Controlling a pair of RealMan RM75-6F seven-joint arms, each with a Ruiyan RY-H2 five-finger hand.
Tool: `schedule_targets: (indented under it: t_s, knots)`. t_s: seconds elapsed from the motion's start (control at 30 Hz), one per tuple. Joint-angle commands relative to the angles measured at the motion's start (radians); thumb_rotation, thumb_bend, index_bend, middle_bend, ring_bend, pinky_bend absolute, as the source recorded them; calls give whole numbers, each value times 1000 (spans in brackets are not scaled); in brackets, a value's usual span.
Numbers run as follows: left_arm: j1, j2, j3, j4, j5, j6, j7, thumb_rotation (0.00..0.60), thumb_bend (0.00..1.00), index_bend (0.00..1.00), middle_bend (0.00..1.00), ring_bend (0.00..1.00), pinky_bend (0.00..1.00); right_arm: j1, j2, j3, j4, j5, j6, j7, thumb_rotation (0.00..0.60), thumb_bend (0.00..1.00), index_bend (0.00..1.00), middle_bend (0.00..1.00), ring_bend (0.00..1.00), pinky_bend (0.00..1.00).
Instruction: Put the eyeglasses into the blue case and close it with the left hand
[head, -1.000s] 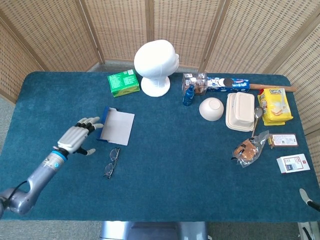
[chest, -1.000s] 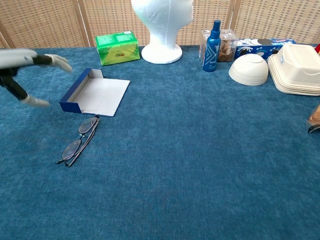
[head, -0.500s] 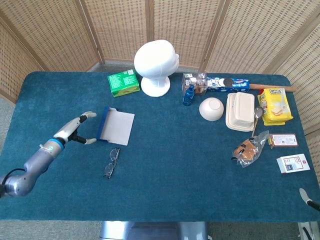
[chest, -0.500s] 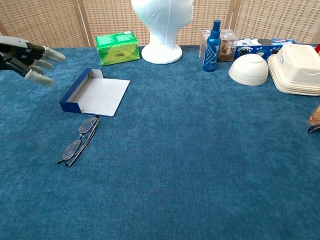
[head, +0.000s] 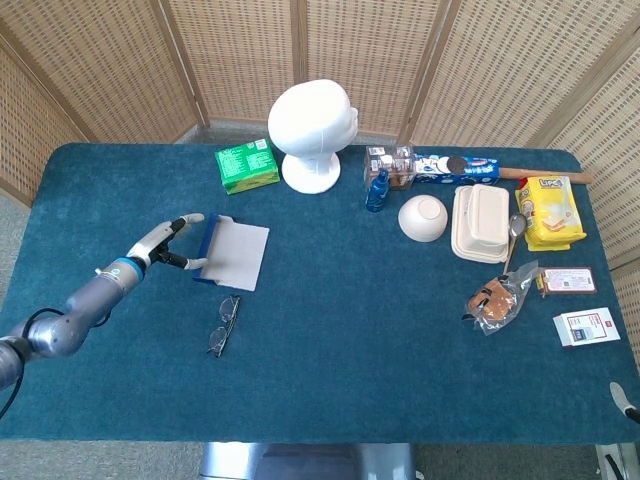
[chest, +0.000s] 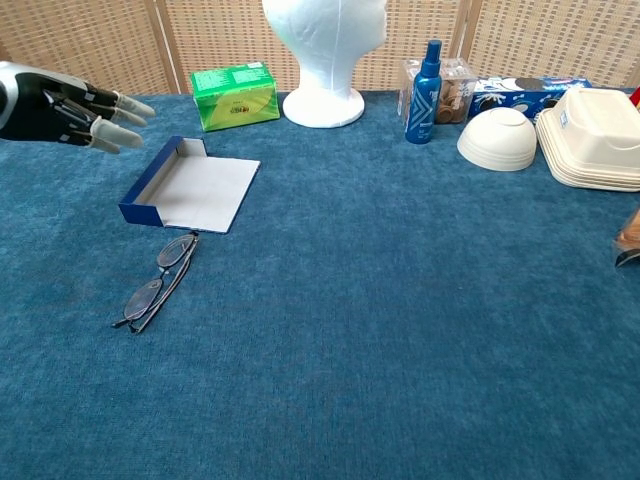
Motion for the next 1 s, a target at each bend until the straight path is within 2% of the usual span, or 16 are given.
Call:
schedule_targets:
  t_s: [0.03, 0.2, 0.57, 1.0]
  knots:
    - [-18, -41, -18, 64, -20, -53, -29, 600, 227, 82, 14, 0, 0, -1, 1, 1, -2, 0, 0, 0, 526, 244, 0, 117, 0, 144]
    - [-27, -87, -33, 132, -33, -96, -44, 600, 227, 78, 11, 0, 0, 1, -1, 3, -1, 3, -8, 1, 524, 241, 0, 116, 0, 144]
    - [-61, -167, -59, 220, -55, -105, -48, 600, 227, 68, 1, 0, 0, -17, 2, 4, 7, 11, 7, 18, 526, 242, 0, 116, 0, 144]
    - [-108, -211, -88, 200, -43, -91, -21, 600, 227, 65, 0, 0, 0, -40, 3, 2, 10, 8, 32, 32, 526, 240, 0, 110, 0, 144]
